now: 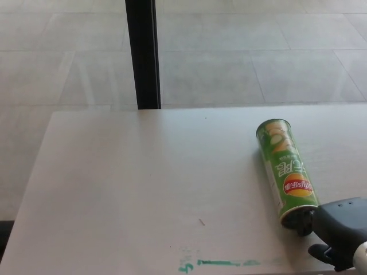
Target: Use the right hand as a fist to push the chips tray inside its container kept in the middle of the desk
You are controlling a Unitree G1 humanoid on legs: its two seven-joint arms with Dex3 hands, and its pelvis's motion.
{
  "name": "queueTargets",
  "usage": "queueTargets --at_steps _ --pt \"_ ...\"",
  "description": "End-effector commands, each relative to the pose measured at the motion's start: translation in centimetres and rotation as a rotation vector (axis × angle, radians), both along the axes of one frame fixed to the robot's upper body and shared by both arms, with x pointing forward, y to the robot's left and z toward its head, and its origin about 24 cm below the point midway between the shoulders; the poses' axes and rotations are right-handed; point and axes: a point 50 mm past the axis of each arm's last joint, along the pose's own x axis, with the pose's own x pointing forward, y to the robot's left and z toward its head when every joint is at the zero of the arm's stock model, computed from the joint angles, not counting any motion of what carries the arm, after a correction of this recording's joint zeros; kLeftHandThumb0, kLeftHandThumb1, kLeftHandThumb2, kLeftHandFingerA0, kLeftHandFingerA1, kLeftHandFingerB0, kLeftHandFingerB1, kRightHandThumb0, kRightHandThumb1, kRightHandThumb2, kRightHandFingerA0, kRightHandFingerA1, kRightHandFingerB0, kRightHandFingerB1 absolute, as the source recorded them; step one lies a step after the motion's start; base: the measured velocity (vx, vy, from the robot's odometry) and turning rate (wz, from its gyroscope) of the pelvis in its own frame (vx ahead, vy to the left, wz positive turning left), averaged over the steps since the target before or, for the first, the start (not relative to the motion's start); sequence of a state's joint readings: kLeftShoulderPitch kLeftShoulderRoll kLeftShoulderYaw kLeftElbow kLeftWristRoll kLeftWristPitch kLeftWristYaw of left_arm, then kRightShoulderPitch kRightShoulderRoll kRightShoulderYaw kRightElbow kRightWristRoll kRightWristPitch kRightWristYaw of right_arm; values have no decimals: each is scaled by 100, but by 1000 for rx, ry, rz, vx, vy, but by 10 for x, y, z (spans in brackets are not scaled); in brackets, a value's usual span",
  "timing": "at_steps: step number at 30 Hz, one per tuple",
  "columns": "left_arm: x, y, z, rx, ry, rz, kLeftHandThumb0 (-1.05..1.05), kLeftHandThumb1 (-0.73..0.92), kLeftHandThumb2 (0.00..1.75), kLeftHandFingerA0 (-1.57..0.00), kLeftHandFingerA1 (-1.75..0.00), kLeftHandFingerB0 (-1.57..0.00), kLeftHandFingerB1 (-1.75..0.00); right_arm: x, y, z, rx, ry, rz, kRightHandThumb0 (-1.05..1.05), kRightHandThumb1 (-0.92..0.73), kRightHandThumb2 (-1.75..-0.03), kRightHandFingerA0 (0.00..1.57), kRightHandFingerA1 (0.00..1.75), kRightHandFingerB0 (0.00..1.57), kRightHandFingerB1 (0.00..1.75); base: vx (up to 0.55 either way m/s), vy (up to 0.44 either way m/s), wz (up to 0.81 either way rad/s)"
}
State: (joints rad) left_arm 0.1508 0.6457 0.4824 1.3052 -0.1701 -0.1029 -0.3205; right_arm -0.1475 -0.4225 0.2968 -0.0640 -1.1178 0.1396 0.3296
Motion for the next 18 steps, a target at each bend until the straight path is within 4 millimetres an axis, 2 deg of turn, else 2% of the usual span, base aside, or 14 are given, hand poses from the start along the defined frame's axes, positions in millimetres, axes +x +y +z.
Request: queueTargets --at_steps 1,2,3,4,5,6,8,9,11,12,13,16,17,18 --pt "1 6 8 27 -3 -15 -65 61 98 -43 -62 -32 -53 7 -1 -1 12 -25 -41 -59 -74 -63 81 111 56 46 0 0 0" --pt "1 6 7 26 -2 1 -64 76 63 -48 -55 -38 -41 8 -1 -1 14 -33 -40 -59 -73 -63 81 118 57 47 0 0 0" --pt "1 6 7 26 -7 1 -65 60 97 -42 -62 -31 -53 10 -2 -1 19 -28 -41 -59 -73 -63 80 120 55 47 0 0 0" --pt "1 6 7 24 -6 -4 -66 77 63 -49 -56 -38 -41 10 -2 -1 17 -30 -41 -59 -74 -63 81 119 55 47 0 0 0" --pt "0 6 7 25 -3 -6 -67 61 97 -44 -62 -33 -53 11 -3 -2 10 -37 -40 -60 -74 -63 81 118 56 48 0 0 0" --pt "0 6 7 29 1 -6 -66 77 63 -50 -54 -39 -41 11 -3 -1 10 -36 -42 -59 -74 -63 82 118 55 47 0 0 0" --pt "-2 4 5 23 -1 3 -65 77 63 -49 -55 -38 -41 11 -4 0 -13 -38 -36 -60 -74 -63 81 119 55 48 0 0 0" --pt "-4 4 5 18 -6 8 -66 76 62 -49 -57 -38 -42 10 -4 0 -21 -30 -39 -60 -74 -63 79 126 54 48 0 0 0" --pt "-4 4 5 22 6 -6 -64 79 63 -46 -55 -36 -41 9 -7 1 -29 -30 -36 -61 -75 -63 80 122 54 47 0 0 0" --pt "-5 4 4 23 14 -3 -65 62 98 -43 -62 -33 -54 7 -11 2 -43 -53 -27 -62 -74 -63 82 127 56 47 0 0 0" --pt "-5 4 4 20 11 1 -65 78 63 -46 -56 -37 -40 7 -13 2 -50 -62 -25 -62 -75 -64 80 127 54 47 0 0 0" --pt "-5 3 3 5 -4 17 -64 77 63 -45 -56 -36 -41 5 -16 5 -65 -55 -25 -63 -76 -64 79 126 53 46 0 0 0" --pt "-6 3 3 4 -4 18 -64 61 97 -43 -63 -29 -53 3 -17 6 -65 -54 -23 -63 -77 -64 84 120 53 44 0 0 0" --pt "-6 3 3 3 -6 21 -66 61 97 -45 -63 -30 -53 0 -17 8 -65 -56 -18 -64 -77 -64 85 124 53 43 0 0 0"
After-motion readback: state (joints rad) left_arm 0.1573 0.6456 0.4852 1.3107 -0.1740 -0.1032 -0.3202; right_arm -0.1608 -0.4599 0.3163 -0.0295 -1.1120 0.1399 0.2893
